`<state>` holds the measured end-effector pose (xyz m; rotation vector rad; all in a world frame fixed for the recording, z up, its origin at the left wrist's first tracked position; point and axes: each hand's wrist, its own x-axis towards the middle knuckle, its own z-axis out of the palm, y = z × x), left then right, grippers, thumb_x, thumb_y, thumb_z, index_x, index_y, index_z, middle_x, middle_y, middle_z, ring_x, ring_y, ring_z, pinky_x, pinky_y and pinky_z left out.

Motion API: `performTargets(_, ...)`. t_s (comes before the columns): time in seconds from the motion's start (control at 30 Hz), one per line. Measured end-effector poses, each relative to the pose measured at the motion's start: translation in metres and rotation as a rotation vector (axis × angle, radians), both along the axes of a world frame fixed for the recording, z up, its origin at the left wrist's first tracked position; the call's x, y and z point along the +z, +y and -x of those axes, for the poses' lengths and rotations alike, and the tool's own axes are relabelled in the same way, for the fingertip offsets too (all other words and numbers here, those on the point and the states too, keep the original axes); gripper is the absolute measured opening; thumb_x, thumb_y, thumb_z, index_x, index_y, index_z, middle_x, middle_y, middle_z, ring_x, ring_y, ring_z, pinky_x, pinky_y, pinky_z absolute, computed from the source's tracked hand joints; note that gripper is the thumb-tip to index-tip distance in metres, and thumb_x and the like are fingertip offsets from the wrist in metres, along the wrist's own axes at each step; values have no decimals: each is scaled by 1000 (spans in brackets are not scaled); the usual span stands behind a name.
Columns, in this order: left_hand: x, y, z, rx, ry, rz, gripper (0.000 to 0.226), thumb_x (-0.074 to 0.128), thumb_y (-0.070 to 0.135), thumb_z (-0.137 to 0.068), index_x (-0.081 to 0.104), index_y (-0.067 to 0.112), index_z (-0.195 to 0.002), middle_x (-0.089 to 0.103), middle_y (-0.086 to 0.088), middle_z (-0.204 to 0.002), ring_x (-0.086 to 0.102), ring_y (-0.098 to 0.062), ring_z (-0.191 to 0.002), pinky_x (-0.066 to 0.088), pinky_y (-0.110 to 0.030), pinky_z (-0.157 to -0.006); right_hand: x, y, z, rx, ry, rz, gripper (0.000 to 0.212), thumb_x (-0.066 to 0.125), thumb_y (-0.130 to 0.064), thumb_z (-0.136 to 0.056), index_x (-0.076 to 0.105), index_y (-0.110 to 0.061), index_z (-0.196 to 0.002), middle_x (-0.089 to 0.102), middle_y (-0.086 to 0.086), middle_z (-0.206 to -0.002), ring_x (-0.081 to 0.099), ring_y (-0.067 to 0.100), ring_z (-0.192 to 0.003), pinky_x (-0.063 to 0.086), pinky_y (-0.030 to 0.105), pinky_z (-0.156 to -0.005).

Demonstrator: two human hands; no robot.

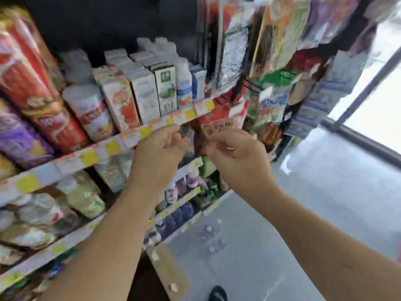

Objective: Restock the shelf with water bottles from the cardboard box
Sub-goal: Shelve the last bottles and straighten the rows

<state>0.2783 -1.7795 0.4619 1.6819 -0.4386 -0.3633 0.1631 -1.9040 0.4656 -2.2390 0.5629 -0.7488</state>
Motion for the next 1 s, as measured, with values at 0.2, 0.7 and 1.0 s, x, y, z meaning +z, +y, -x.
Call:
performTargets(0.2,-115,-31,40,-75,129,-125,20,65,27,-93,70,40,-108,62,28,-93,63,-1,-89,53,-28,-74,-110,-46,46,-104,210,-77,23,69,-14,-83,75,-18,-106,67,-4,-101,64,16,-90,53,32,-83)
performTargets(0.7,-458,-70,74,150,389,-410,22,66,44,-81,66,65,-88,72,26,-97,68,-2,-96,55,-38,-88,-565,-123,38,56,785,-303,37,65,-17,-84,67,-19,-122,62,5,-119,63,27,-99,50,32,-87)
performTargets(1.0,-623,-71,59,178,470,-334,29,68,32,-90,69,60,-85,73,22,-96,67,3,-89,53,-33,-87,-752,-114,-40,127,783,-58,38,63,-14,-80,64,-16,-118,59,15,-114,60,37,-99,49,35,-76)
